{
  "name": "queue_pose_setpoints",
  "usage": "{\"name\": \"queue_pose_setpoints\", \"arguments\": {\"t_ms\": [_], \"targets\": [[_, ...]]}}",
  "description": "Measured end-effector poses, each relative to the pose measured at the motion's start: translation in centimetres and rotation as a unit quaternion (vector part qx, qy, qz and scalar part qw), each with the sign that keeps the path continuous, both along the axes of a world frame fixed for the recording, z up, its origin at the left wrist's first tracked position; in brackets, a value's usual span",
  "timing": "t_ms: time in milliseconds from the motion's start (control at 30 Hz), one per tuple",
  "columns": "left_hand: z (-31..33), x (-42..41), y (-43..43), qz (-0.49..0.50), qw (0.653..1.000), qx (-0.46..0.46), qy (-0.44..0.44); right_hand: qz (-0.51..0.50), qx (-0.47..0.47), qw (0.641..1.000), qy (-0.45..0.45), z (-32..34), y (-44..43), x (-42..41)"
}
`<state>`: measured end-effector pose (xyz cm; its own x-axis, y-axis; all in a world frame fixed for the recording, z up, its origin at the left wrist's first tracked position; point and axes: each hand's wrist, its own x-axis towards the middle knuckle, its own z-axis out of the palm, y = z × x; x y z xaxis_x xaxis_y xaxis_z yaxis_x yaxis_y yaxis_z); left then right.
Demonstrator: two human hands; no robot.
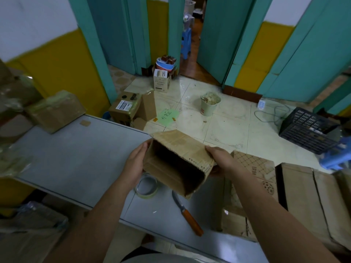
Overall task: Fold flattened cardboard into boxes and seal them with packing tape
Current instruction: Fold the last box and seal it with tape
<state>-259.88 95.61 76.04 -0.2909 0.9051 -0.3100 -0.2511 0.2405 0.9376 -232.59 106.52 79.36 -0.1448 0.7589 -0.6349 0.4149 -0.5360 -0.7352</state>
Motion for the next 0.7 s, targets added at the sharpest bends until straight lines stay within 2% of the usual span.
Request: {"name": "queue_pose_setpoints", "arguments": {"t_ms": [167, 300, 467, 600, 700], "targets": [[-0.2, 0.7, -0.1, 0.003, 0.997, -0.065, 0.034, -0.09, 0.014, 0.99, 0.112, -2.5, -2.9, -0.7], [-1.2, 1.8, 0.1, -0.005, 0.991, -0.134, -0.005, -0.163, 0.045, 0.972, 0.165, -4.1, -5.3, -1.5], [-2.2, 2.9, 0.9, -0.04, 0.986, -0.161, 0.005, -0.17, 0.132, 0.97, 0.109, -5.5, -6.6, -1.0], [-3.0, 2.7, 2.1, -0.095, 0.975, -0.189, 0.064, -0.1, 0.172, 0.98, 0.004, -5.7, -6.0, -0.4], [-3.7, 2.5, 3.2, -0.118, 0.964, -0.182, 0.156, -0.043, 0.207, 0.975, -0.068, -5.5, -5.2, -0.1]]}}
